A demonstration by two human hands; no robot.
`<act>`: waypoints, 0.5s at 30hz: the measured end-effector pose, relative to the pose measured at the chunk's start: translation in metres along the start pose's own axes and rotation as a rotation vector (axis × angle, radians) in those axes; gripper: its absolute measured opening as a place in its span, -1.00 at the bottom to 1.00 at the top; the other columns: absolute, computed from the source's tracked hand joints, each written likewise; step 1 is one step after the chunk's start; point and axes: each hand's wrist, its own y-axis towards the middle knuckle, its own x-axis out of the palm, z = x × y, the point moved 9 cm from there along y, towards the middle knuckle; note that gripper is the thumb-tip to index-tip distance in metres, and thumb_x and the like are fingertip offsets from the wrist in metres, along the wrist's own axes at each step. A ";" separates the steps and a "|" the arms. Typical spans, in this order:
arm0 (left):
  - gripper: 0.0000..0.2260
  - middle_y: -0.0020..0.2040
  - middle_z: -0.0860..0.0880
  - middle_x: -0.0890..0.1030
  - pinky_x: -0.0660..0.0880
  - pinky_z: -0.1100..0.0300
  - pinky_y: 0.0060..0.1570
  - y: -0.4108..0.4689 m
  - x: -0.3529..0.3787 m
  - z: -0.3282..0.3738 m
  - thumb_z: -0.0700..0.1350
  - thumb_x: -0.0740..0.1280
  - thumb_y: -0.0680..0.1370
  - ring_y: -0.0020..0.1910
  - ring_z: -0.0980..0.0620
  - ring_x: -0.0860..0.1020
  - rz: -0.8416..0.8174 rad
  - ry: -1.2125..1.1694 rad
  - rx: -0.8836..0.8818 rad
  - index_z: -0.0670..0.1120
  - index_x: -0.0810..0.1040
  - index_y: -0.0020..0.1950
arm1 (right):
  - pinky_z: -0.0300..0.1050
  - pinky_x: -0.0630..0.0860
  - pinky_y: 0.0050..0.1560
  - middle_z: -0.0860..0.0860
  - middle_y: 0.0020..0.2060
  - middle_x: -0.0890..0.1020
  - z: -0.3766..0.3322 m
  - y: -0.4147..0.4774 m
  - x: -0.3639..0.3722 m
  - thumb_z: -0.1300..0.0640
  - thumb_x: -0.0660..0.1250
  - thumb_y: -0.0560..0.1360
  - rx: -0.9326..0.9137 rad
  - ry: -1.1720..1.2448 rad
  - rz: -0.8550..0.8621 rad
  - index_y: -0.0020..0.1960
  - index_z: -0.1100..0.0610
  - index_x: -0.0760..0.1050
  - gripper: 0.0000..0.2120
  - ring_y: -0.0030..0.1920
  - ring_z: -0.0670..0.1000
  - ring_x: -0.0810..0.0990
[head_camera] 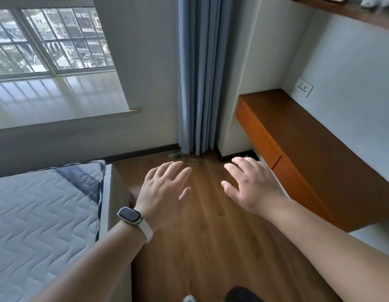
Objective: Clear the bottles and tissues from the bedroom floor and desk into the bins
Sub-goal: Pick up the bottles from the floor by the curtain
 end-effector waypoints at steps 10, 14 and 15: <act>-0.59 0.31 -0.04 0.53 0.42 -0.07 0.23 0.110 0.064 -0.044 0.06 0.36 0.50 0.31 -0.11 0.48 -0.089 0.020 0.011 -0.02 0.52 0.32 | 0.11 0.45 0.15 0.10 0.13 0.58 0.054 0.111 0.062 -0.18 0.12 0.48 0.035 0.064 -0.031 0.19 0.12 0.54 -0.51 0.14 0.16 0.52; -0.57 0.30 -0.05 0.54 0.42 -0.08 0.23 0.170 0.096 -0.067 0.09 0.24 0.49 0.30 -0.11 0.49 -0.137 0.046 -0.024 -0.03 0.52 0.32 | 0.10 0.45 0.16 0.10 0.13 0.57 0.081 0.178 0.094 -0.18 0.11 0.49 0.006 0.114 -0.055 0.19 0.13 0.53 -0.51 0.13 0.15 0.52; -0.56 0.30 -0.05 0.54 0.43 -0.08 0.23 0.187 0.103 -0.072 0.10 0.22 0.49 0.30 -0.11 0.49 -0.150 0.045 -0.029 -0.04 0.52 0.31 | 0.11 0.45 0.17 0.10 0.14 0.57 0.089 0.196 0.100 -0.18 0.10 0.49 0.001 0.132 -0.070 0.20 0.13 0.53 -0.50 0.14 0.15 0.51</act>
